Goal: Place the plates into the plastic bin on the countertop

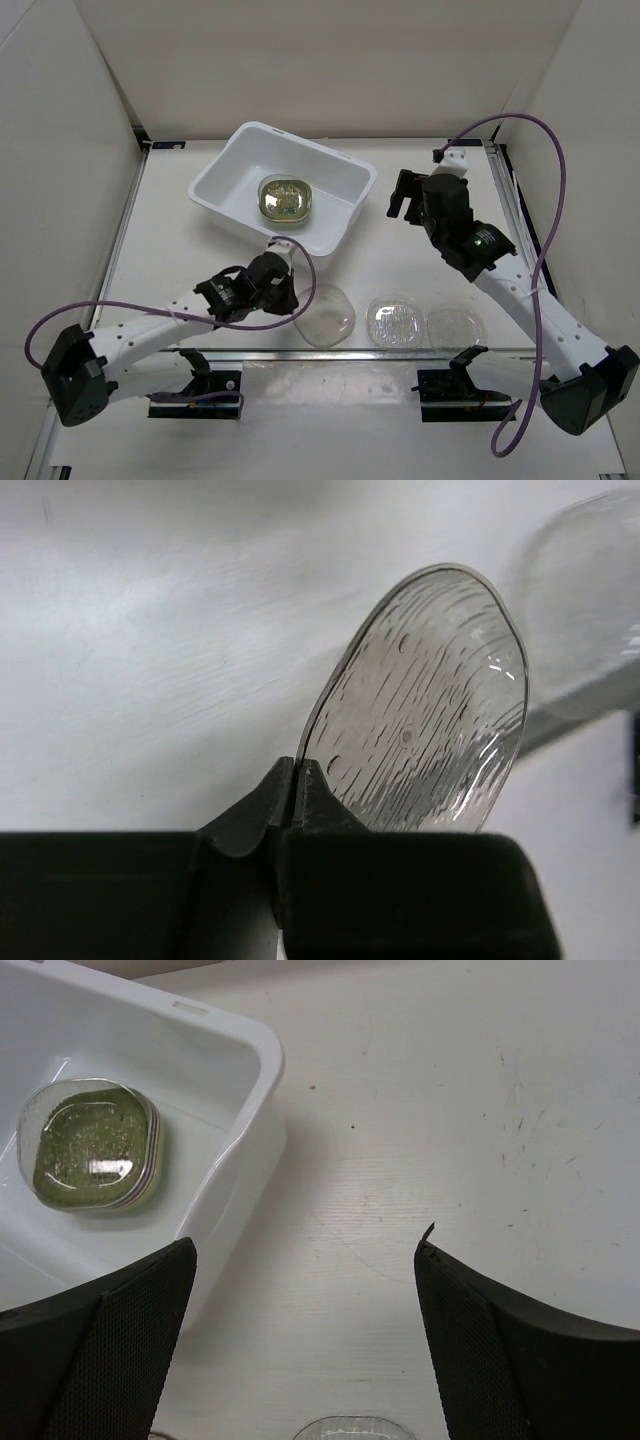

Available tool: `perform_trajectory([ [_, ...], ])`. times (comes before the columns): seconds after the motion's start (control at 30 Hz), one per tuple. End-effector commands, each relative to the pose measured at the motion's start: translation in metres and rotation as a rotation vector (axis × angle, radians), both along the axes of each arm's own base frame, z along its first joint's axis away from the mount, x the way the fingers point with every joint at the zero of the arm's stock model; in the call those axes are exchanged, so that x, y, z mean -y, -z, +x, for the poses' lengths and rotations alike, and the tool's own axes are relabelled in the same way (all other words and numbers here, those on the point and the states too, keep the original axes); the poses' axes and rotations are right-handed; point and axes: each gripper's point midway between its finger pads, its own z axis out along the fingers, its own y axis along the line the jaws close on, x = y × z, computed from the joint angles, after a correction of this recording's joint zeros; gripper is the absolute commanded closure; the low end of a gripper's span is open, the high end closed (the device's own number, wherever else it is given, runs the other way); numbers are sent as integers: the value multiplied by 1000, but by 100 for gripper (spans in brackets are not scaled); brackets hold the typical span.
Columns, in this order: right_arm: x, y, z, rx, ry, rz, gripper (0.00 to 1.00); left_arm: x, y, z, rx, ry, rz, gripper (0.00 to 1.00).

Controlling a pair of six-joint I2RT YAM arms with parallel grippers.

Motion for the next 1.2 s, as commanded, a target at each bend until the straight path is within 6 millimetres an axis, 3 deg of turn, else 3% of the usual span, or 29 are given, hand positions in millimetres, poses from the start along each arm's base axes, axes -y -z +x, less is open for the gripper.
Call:
perform_trajectory([
  [0.0, 15, -14, 6, 56, 57, -21, 8, 11, -70, 6, 108, 93, -48, 90],
  [0.03, 16, -16, 6, 64, 61, -16, 8, 18, -103, 14, 154, 97, -80, 90],
  [0.1, 21, -18, 10, 76, 77, -15, 8, 22, -132, 26, 206, 78, -87, 90],
  [0.13, 24, -19, 13, 81, 84, -9, 7, 26, -159, 38, 262, 57, -93, 90],
  [0.2, 31, -16, 18, 74, 108, -16, 8, 18, -181, 62, 318, -35, -73, 90],
  [0.3, 41, -18, 22, 88, 140, -5, 7, -24, -197, 124, 383, -300, 16, 90],
  [0.37, 48, -14, 28, 76, 155, 0, 7, -39, -192, 161, 367, -405, 53, 90],
  [0.4, 51, -13, 30, 73, 161, 0, 7, -59, -187, 181, 354, -468, 62, 90],
  [0.43, 51, -13, 34, 69, 163, 4, 7, -65, -173, 197, 328, -497, 86, 90],
  [0.5, 58, -5, 40, 38, 187, 4, 7, -89, -166, 229, 327, -572, 71, 90],
  [0.53, 60, -5, 42, 37, 196, 5, 7, -98, -170, 237, 343, -597, 53, 90],
  [0.67, 69, 1, 53, 11, 231, 19, 7, -125, -151, 279, 332, -647, 26, 90],
  [0.77, 74, 4, 62, 1, 248, 30, 7, -140, -126, 295, 296, -668, 44, 90],
  [0.9, 73, 4, 72, -5, 250, 44, 7, -137, -101, 316, 266, -644, -29, 90],
  [1.17, 78, 7, 74, -31, 276, 37, 8, -133, -69, 329, 237, -629, -35, 90],
])
